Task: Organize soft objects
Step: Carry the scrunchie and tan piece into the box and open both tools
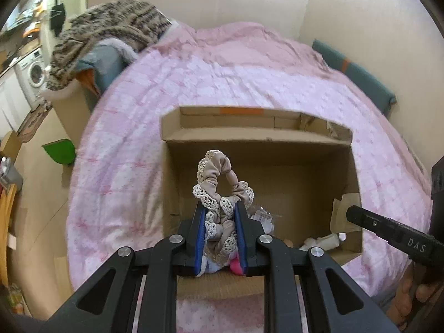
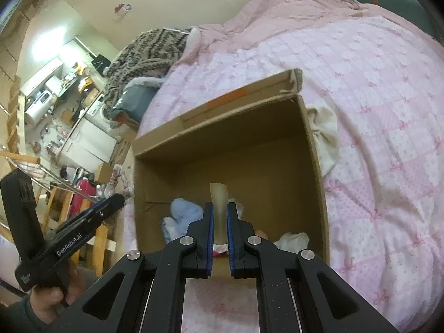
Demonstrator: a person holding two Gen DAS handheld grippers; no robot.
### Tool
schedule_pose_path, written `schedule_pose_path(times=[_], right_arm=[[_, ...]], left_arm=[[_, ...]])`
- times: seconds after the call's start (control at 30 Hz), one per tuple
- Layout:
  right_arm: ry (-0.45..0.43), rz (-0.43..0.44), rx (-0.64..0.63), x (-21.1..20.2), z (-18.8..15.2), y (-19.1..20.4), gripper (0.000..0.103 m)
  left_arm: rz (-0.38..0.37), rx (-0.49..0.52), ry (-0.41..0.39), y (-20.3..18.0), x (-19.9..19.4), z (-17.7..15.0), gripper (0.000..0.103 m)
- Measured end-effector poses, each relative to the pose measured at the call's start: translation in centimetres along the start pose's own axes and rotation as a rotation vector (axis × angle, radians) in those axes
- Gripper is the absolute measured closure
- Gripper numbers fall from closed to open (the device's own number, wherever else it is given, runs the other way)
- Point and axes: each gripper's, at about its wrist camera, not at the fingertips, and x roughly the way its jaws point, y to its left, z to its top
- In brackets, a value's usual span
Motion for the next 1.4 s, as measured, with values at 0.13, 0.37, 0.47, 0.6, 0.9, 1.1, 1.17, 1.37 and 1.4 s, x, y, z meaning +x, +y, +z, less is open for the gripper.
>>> schedule_pose_path(times=[0.13,0.37,0.47,0.6,0.9,1.1,1.17,1.37,1.4], right_arm=[[0.029,-0.033,0.024,1.8,-0.7,-1.3,0.093],[0.100,-0.127,0.023,4.6,-1.9,-2.8,0.093],[0.116,-0.139,0.027,5.1,-2.1,-3.1,0.093],[0.131,-0.151,0.013,5.7,-2.2,-2.7,0.093],[0.166,-0.153,0.012,6.4,-2.4,-2.7,0.093],[0.203,-0.167,0.026,6.9,-2.7,-3.1,0.093],[0.200,-0.163,0.024,6.8,-2.6,-3.0,0.093],[0.198,-0.149,0.038,6.9,-2.6,-2.9,0.092],[0.197,-0.145,0.043,6.9,-2.6,-3.0,0.092]], left_arm=[[-0.023,0.008,0.043,-0.4,2.9,-0.1,0.085],[0.008,0.073,0.044,-1.5,6.1,-2.0,0.085],[0.028,0.065,0.070,-1.3,6.9,-2.4,0.084],[0.009,0.063,0.065,-1.0,7.0,-2.5,0.084],[-0.011,0.067,0.075,-1.3,7.1,-2.7,0.084],[0.002,0.074,0.064,-1.5,7.0,-2.8,0.084],[0.001,0.072,0.070,-1.5,7.1,-2.9,0.082],[-0.006,0.076,0.070,-1.6,7.0,-2.9,0.078],[-0.009,0.077,0.072,-1.7,7.0,-2.9,0.076]])
